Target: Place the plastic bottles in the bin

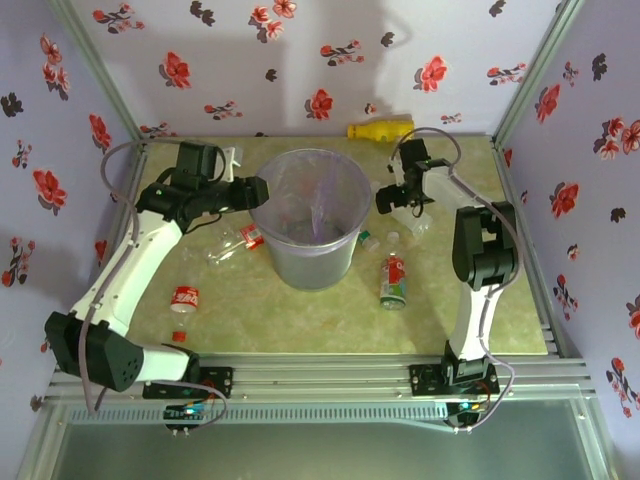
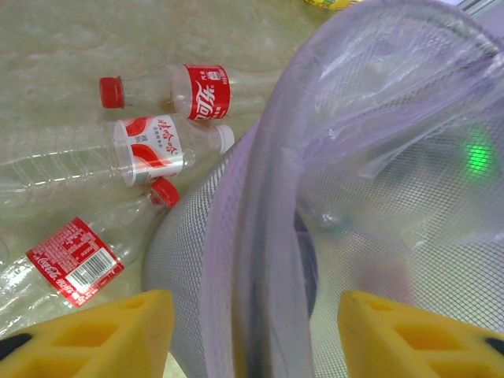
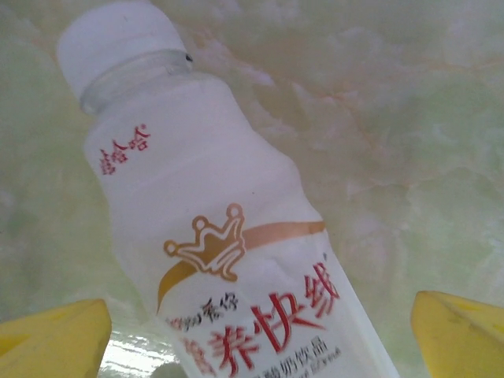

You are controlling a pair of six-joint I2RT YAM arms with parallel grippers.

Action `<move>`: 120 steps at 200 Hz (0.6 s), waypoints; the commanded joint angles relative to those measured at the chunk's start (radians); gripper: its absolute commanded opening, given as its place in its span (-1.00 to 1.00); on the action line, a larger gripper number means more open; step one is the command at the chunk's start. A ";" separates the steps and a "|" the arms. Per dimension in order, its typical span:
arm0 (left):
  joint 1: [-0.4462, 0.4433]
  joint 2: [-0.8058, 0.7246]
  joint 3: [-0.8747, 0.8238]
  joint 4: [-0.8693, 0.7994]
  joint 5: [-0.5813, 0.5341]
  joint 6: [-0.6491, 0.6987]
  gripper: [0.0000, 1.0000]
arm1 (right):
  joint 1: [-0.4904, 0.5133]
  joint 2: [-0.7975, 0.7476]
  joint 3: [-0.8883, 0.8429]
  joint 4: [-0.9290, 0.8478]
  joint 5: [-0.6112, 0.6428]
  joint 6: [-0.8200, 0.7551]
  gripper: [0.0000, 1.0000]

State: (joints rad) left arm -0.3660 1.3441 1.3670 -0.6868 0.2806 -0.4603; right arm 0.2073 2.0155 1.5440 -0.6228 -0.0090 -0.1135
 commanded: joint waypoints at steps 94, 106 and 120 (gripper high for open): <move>-0.007 0.030 0.010 -0.016 -0.024 0.034 -0.14 | -0.003 0.058 0.050 -0.040 0.040 -0.011 0.40; -0.008 0.031 0.012 -0.016 -0.023 0.034 -0.15 | -0.003 0.039 0.050 -0.044 0.048 -0.011 0.35; -0.007 0.030 0.012 -0.015 -0.023 0.034 -0.16 | -0.002 0.010 0.054 -0.053 0.063 -0.007 0.27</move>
State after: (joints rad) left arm -0.3668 1.3670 1.3670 -0.6895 0.2695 -0.4500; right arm 0.2077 2.0945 1.5776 -0.6456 0.0074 -0.1219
